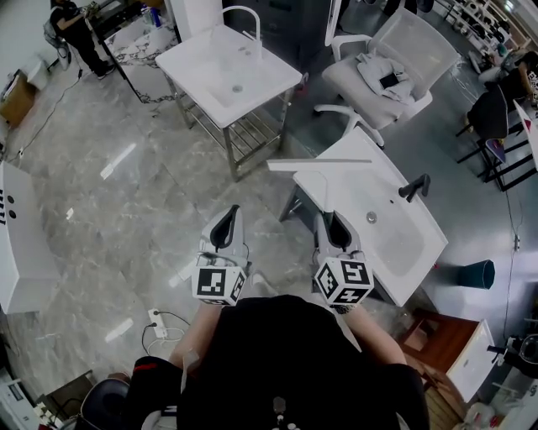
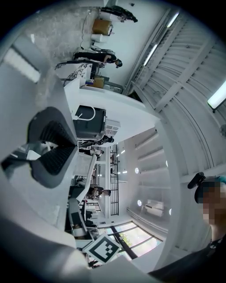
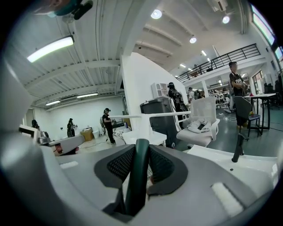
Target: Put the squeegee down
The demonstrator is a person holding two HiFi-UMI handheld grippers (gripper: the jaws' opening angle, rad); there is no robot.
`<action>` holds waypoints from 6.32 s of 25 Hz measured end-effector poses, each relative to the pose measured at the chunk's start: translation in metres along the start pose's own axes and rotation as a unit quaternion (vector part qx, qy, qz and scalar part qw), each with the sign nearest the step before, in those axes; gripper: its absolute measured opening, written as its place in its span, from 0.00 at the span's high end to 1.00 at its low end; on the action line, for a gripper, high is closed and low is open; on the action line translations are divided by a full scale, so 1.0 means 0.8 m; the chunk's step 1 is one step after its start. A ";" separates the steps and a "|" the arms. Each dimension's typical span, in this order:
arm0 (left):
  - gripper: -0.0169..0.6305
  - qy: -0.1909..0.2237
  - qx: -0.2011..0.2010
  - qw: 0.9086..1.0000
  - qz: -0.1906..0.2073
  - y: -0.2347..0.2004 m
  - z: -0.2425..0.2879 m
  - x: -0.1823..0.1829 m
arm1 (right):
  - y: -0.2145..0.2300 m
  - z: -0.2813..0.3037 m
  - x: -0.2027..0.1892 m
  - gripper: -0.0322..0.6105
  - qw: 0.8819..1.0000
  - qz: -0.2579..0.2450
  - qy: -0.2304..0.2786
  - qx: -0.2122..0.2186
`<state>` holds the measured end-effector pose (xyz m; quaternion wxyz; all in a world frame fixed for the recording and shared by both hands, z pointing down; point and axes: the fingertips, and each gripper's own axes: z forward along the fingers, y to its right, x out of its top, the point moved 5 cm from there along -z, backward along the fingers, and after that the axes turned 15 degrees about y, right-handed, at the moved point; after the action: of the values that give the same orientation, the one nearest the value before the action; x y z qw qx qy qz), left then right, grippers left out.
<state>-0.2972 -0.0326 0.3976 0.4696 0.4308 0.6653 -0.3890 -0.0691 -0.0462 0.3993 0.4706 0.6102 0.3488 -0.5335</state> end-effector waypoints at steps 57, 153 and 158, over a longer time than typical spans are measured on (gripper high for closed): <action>0.97 -0.064 -0.166 0.984 -0.031 0.097 0.350 -0.126 | 0.267 0.197 -0.017 0.80 0.985 0.078 -0.028 -0.152; 0.97 -0.178 -0.503 0.836 -0.128 0.105 0.550 -0.267 | 0.387 0.330 -0.281 0.71 0.841 0.148 -0.155 -0.498; 0.97 -0.165 -0.512 0.834 -0.119 0.114 0.536 -0.263 | 0.384 0.306 -0.265 0.71 0.842 0.156 -0.132 -0.500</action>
<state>-0.0481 -0.4416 0.4792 0.6762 -0.0247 0.7280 -0.1106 0.0973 -0.3584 0.6718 0.8300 0.2626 0.4032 -0.2821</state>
